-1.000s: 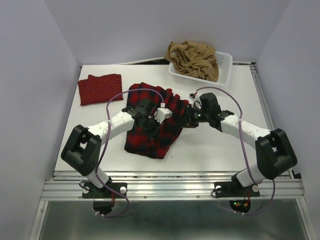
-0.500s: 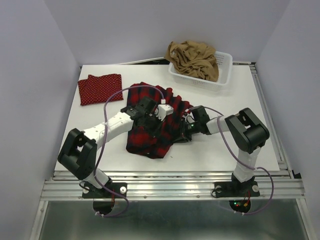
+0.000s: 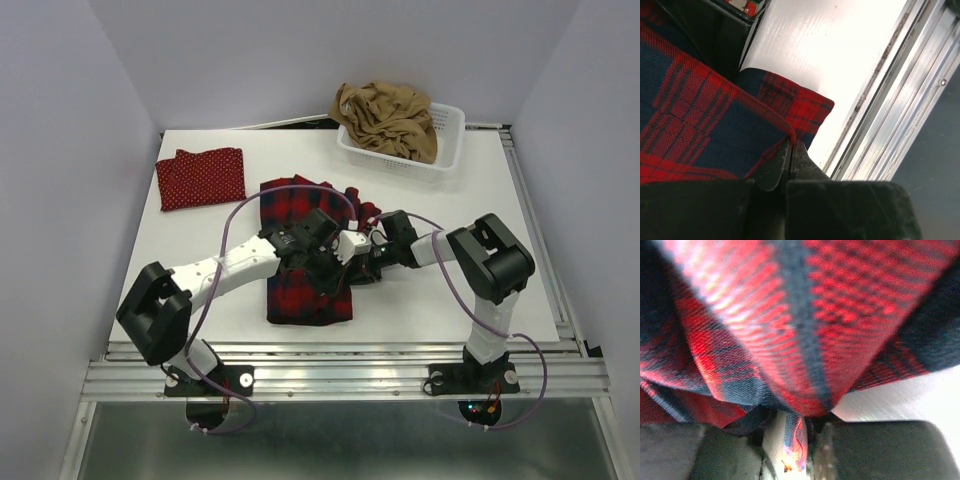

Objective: Fold and stack the skirts

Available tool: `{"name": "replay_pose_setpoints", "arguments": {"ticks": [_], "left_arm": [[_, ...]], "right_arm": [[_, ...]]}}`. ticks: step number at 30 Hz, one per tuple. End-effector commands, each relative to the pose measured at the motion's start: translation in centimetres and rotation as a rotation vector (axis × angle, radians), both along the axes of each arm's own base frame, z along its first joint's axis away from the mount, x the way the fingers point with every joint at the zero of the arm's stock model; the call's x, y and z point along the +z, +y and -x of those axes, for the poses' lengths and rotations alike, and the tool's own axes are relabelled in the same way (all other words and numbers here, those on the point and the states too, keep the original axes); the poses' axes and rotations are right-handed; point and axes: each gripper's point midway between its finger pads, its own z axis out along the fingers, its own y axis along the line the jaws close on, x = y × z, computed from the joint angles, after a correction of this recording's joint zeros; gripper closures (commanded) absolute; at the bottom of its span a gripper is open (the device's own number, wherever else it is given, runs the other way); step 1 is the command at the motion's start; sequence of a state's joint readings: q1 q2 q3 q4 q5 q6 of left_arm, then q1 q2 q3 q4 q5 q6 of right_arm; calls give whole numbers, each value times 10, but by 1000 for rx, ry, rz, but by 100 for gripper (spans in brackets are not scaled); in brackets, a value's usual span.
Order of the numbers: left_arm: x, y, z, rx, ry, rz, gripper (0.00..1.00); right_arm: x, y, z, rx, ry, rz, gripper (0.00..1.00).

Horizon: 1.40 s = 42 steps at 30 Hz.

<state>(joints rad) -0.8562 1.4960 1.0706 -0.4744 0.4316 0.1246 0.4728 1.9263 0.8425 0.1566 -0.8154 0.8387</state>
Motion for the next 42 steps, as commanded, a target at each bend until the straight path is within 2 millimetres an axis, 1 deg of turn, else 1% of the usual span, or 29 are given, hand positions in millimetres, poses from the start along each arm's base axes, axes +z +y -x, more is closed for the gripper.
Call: {"name": "replay_pose_setpoints", "arguments": {"ticks": [1,2,3,4,5,8,9,10,12,13,14,15,16,19,21,22,24,26,27,28,29,30,31,33,34,35,36,37,42], "left_arm": [[-7,-7,-2,37,79,18,100],[-9,-5,-9,65,82,19,100],[-13,-2,-18,105,83,18,100],[-14,1,-27,136,80,21,100],[-14,6,-43,186,67,35,100],[-13,12,-63,286,86,61,100],[-11,10,-66,296,93,81,100],[-12,9,-67,310,109,90,100],[-8,3,-67,304,122,121,100],[-7,3,-67,317,127,124,100],[-7,3,-67,328,132,125,100],[-7,4,-67,335,137,122,100],[-7,3,-68,338,140,121,100],[-6,4,-69,356,150,113,100],[-4,3,-68,364,159,118,100],[-1,2,-67,359,159,125,100],[4,2,-66,360,161,134,100],[17,1,-67,352,138,157,100],[21,2,-65,351,138,156,100],[26,3,-65,348,132,160,100],[38,3,-65,336,109,177,100],[41,6,-61,334,116,165,100],[53,6,-62,329,98,180,100],[60,11,-54,306,99,158,100],[64,12,-52,300,90,153,100],[75,12,-52,291,65,163,100],[75,14,-47,284,54,137,100],[83,12,-47,281,35,141,100],[86,4,-30,282,88,135,100]], "right_arm": [[-1,-10,-5,11,-73,94,73],[6,-11,-7,27,-99,100,72],[9,-19,-9,47,-137,123,70],[19,-21,-17,49,-168,131,65],[28,-34,-17,55,-181,156,54],[44,-50,-21,43,-210,184,45],[55,-53,-22,35,-233,178,45],[60,-53,-17,40,-229,165,48],[78,-46,-10,5,-176,89,55],[95,-39,-1,16,-160,5,59],[103,-30,1,25,-178,-50,63],[106,-25,11,20,-107,-82,65],[107,-16,17,44,-101,-110,66],[99,-4,42,68,8,-136,67],[90,4,47,76,38,-158,68],[88,3,49,76,41,-151,68],[69,-1,52,75,72,-102,68],[42,-10,60,85,97,-23,68],[21,-15,61,78,116,28,68],[10,-18,63,76,138,54,68],[4,-16,62,89,148,55,69],[-3,-15,62,105,171,58,70],[-18,-15,65,131,190,86,70],[-30,-13,58,132,216,117,72],[-28,-11,56,132,215,112,73],[-34,-13,58,130,231,125,74],[-35,-15,60,124,235,133,75],[-36,-15,59,116,226,139,75],[-29,-13,59,106,203,136,75]]}}
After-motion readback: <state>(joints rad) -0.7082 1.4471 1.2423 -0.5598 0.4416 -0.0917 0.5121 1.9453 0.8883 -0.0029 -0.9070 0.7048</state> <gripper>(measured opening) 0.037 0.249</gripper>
